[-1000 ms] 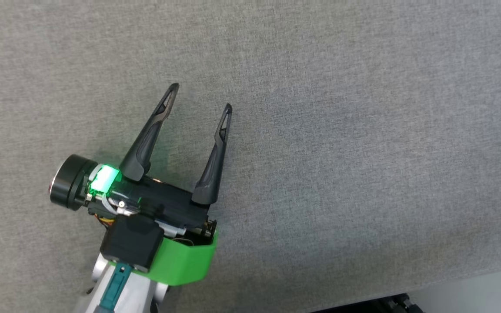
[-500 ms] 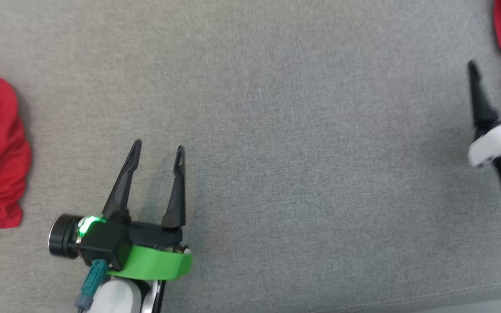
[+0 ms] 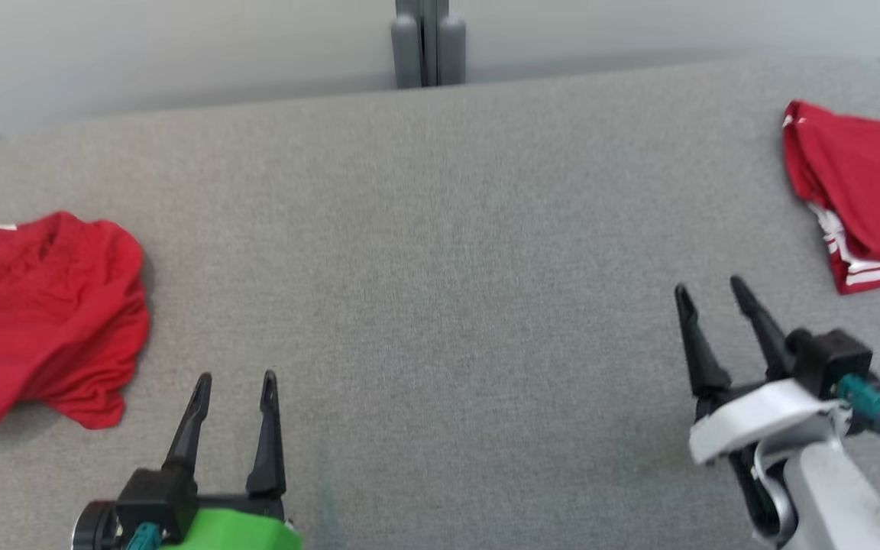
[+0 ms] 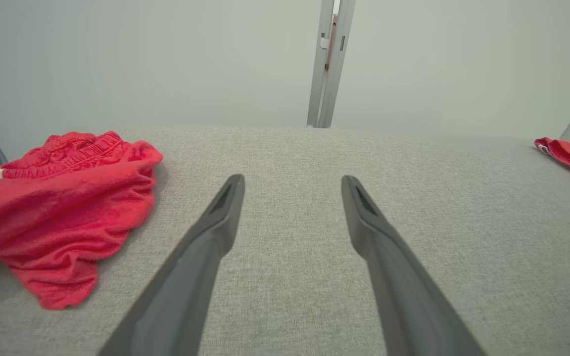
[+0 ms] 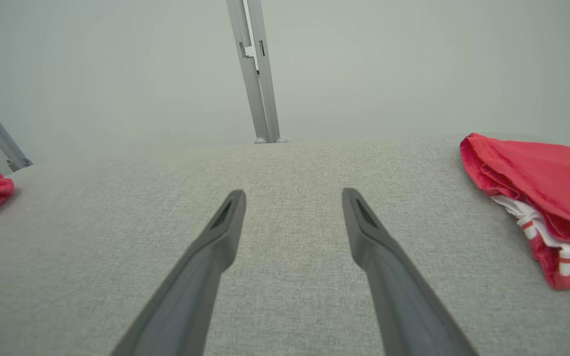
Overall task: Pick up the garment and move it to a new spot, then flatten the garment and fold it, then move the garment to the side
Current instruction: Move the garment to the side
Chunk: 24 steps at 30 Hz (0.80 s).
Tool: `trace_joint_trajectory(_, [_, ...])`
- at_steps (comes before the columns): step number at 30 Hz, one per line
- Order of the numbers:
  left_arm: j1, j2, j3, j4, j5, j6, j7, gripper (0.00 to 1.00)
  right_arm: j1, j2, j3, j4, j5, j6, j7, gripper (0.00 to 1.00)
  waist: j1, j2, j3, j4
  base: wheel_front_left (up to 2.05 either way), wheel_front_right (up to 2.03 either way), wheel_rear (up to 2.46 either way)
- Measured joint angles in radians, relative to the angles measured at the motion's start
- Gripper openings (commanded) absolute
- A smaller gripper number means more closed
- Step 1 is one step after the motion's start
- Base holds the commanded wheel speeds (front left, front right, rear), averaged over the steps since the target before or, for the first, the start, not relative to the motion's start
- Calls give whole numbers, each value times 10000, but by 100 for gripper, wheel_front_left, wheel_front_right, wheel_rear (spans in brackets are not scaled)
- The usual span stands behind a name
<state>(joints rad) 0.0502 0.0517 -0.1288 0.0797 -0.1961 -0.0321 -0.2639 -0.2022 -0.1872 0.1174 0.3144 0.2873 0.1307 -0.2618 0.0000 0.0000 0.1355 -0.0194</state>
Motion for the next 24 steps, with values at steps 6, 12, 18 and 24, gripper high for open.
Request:
trace_joint_trajectory(6, [558, -10, 155, 19, -144, -48, -2, 100, 1043, 464, -255, -943, -408, 0, 0, 100, 0, 0, -1035, 10, 0, 0, 0])
trace_joint_trajectory(12, [1057, -12, 125, -130, -50, -12, -2, 100, 2020, 631, -267, -1695, -581, 0, 0, 100, 0, 0, -1758, 52, 0, 0, 0])
trace_joint_trajectory(18, [1539, -13, -46, -291, 138, 15, 0, 100, 2926, 777, -437, -2215, -537, -2, 0, 100, 0, 0, -2150, 217, 0, 0, 0])
trace_joint_trajectory(24, [1653, -13, -134, -313, 222, -27, 0, 100, 3228, 865, -437, -2389, -593, 0, 0, 100, 0, 0, -2282, 402, 0, 0, 0])
